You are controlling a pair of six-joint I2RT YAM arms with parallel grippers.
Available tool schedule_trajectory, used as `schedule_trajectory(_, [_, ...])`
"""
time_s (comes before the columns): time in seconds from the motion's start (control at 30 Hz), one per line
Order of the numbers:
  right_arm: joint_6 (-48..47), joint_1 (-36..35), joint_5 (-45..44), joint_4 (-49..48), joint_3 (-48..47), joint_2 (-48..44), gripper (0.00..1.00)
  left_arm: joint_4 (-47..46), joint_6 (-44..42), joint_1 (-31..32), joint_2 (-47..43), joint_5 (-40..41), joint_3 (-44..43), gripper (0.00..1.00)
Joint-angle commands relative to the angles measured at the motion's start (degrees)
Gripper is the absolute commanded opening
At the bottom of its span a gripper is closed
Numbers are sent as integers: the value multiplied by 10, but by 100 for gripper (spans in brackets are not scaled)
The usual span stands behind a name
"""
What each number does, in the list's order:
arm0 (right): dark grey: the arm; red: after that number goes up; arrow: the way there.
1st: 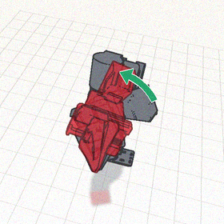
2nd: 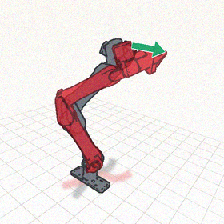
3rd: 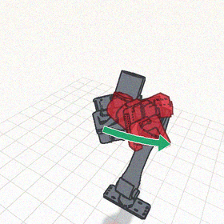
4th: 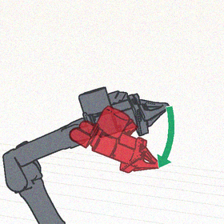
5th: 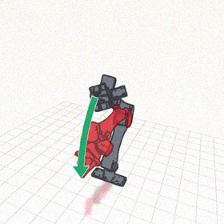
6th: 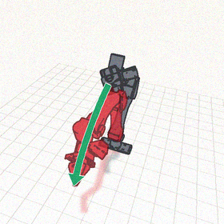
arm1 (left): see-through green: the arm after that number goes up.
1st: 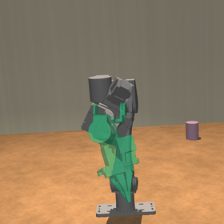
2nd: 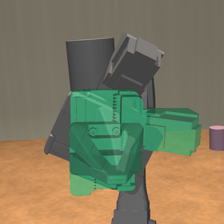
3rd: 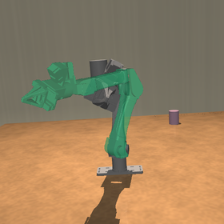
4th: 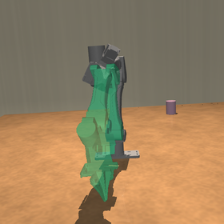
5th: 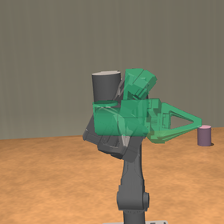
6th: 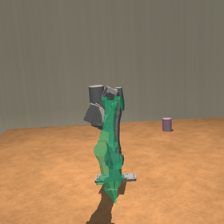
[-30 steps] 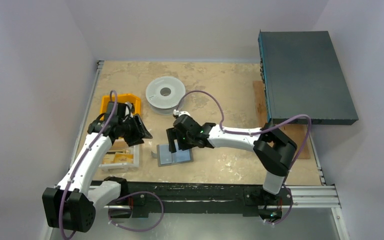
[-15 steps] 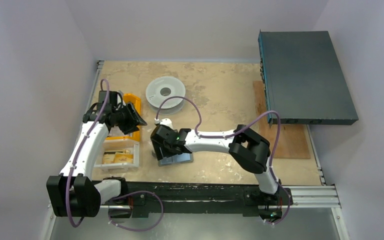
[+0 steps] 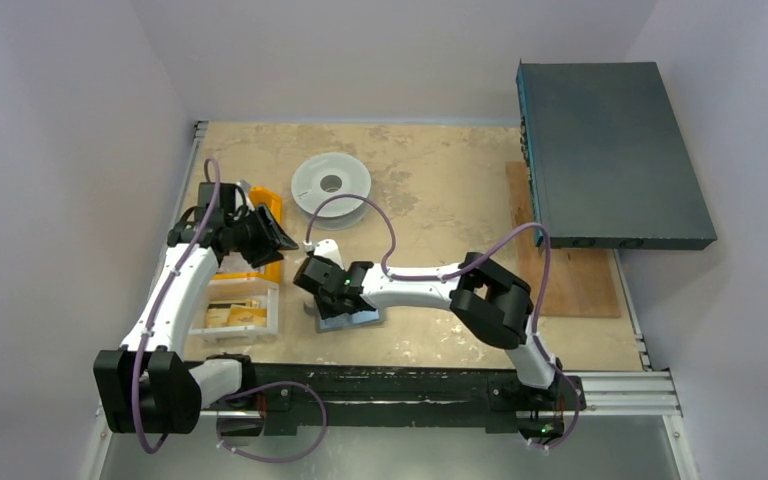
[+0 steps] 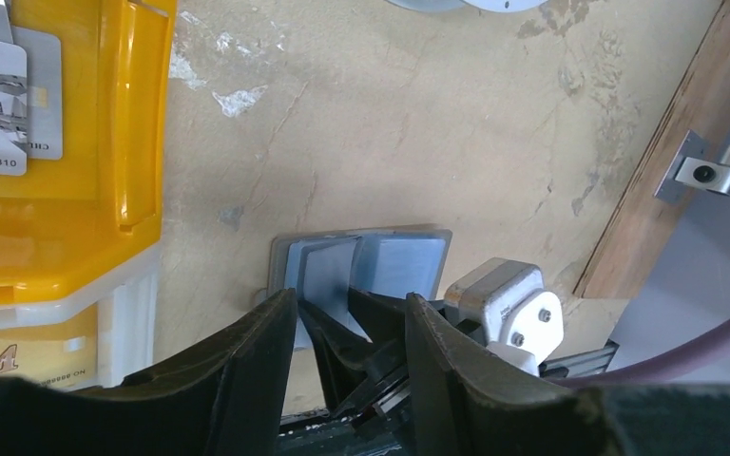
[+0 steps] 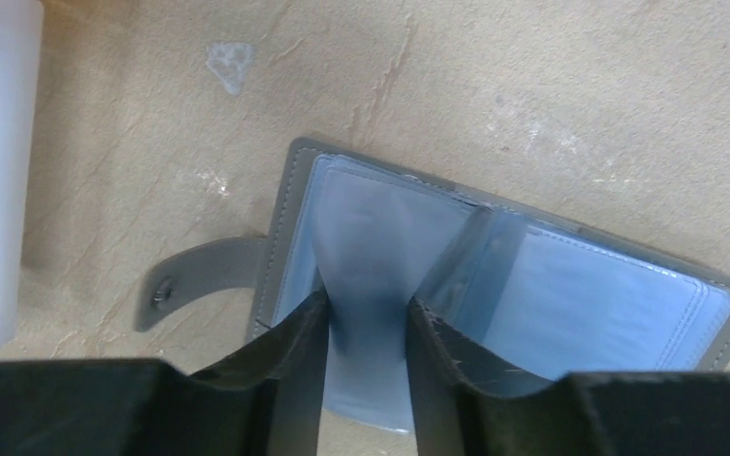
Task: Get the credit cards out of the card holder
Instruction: Remove the credit card from the card holder.
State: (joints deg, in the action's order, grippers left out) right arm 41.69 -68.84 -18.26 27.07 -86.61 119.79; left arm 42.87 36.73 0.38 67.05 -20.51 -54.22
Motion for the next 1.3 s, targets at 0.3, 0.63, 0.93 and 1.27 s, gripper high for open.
schedule_trajectory(0.3, [20,49,118,-94,146,-53,9,-55,23,64,-13,-14,85,34])
schedule_trajectory(0.63, [28,105,242,-231,245,-112,7,-122,91,175,28,23,150,14])
schedule_trajectory(0.93, [32,121,275,-266,270,-151,7,-191,136,213,99,38,180,0])
schedule_trajectory(1.27, [30,121,278,-268,268,-173,12,-217,152,234,132,50,182,0])
